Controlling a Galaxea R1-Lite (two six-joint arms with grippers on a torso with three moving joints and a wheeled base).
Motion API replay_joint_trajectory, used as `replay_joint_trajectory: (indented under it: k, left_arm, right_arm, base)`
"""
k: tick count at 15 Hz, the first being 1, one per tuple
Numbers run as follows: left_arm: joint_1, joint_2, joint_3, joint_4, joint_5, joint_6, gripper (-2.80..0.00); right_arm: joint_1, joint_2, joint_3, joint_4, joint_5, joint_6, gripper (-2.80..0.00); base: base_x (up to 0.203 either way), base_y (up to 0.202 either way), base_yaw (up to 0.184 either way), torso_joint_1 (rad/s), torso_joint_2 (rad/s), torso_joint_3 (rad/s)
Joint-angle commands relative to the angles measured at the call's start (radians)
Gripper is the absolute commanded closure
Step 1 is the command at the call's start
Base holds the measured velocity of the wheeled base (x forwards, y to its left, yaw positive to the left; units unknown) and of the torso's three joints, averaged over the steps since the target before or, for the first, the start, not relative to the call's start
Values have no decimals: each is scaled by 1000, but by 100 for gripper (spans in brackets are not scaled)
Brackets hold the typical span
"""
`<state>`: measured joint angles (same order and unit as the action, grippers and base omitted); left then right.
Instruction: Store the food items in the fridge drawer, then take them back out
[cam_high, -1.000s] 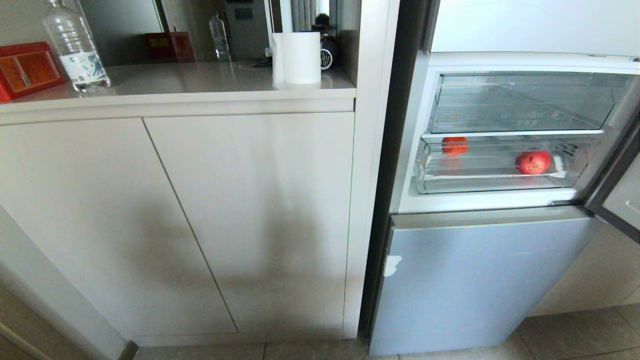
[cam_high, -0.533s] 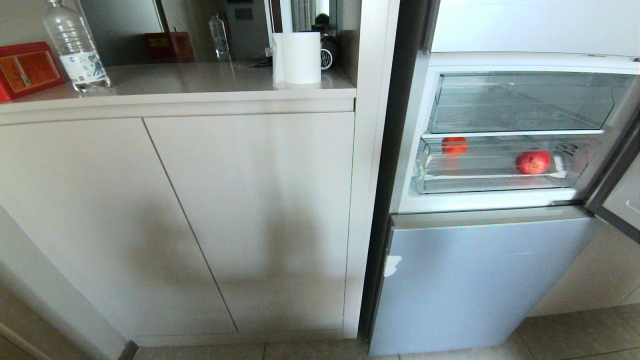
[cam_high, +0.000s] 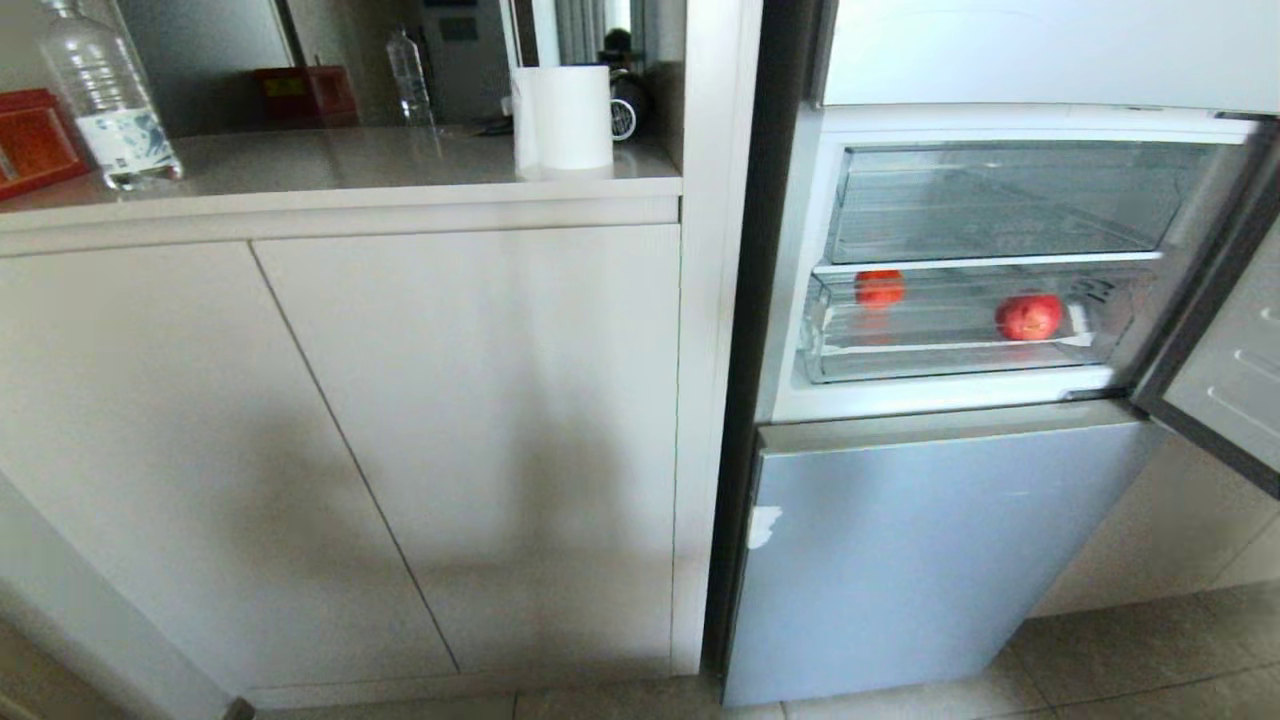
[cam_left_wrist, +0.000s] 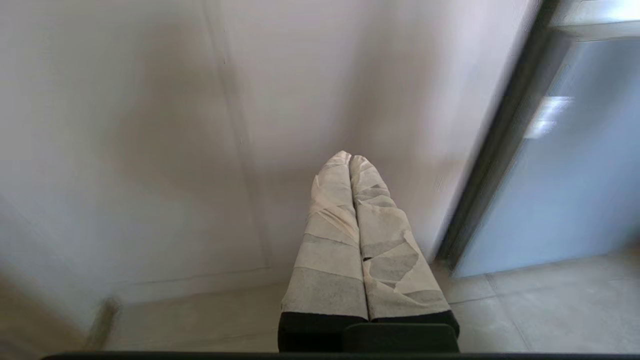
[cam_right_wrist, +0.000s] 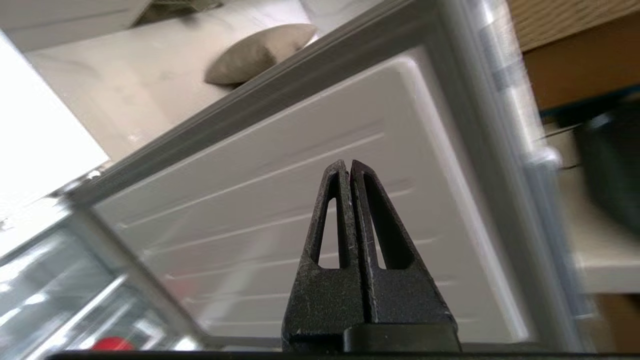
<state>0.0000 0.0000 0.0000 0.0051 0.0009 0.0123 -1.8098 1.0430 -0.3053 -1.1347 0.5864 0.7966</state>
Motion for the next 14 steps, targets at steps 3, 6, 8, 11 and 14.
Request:
replay_joint_trajectory:
  k: [3,6,8,11,14]
  left_arm:
    - [2,2,-1,0,0,0,0]
    - [2,2,0,1,-1,0,0]
    - [2,2,0,-1,0,0,0]
    - [2,2,0,-1,1,1,0]
    - [2,2,0,0,1,0,0]
  right_arm:
    - [-6,6,8,-5,3,4,0]
    - [-6,35,4,-7,14,4,0]
    - [-6,84,-5,-34,48,2,0]
    - [-3,189,1,-174,138,6,0]
    - [55,290,-7,-196,314,19,0]
  base:
    - [-5,9,-170,5,2,3]
    - [-3,9,-176,1,2,2]
    - [0,6,-175,0,2,7]
    - [0,8,-168,1,3,0]
    - [2,3,-73,1,0,2]
